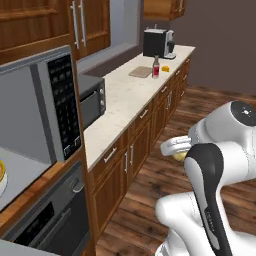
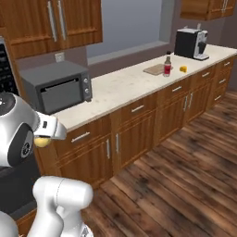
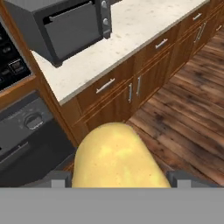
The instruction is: Retrieve the reheated potato from the microwave, then place the potato, cheese, and condiment on the cutting board.
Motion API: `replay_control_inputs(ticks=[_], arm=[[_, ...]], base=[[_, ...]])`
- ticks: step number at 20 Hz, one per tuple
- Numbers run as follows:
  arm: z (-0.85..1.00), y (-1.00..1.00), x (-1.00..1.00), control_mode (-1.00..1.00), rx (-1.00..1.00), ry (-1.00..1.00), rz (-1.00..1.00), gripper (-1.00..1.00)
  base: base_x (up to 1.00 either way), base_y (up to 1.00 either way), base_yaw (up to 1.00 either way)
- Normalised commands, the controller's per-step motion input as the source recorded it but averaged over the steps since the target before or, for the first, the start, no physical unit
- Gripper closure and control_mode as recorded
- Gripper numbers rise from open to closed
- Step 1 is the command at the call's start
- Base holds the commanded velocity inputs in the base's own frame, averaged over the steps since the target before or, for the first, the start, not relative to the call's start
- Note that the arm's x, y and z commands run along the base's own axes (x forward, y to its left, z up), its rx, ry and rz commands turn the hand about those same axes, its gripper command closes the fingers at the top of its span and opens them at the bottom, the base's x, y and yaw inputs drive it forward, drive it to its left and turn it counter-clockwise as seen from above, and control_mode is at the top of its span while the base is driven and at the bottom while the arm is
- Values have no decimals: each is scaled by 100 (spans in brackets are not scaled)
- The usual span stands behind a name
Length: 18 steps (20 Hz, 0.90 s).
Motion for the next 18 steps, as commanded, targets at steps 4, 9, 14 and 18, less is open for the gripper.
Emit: replay_control_inputs(ticks=[4, 9, 14, 18], arm=[[0, 0, 0, 100, 0, 0, 0, 100], [0, 0, 0, 100, 0, 0, 0, 100], [0, 0, 0, 100, 0, 0, 0, 100], [0, 0, 0, 100, 0, 0, 0, 100]], base=[[58, -23, -27], [66, -27, -17], [72, -29, -8], [74, -30, -1]])
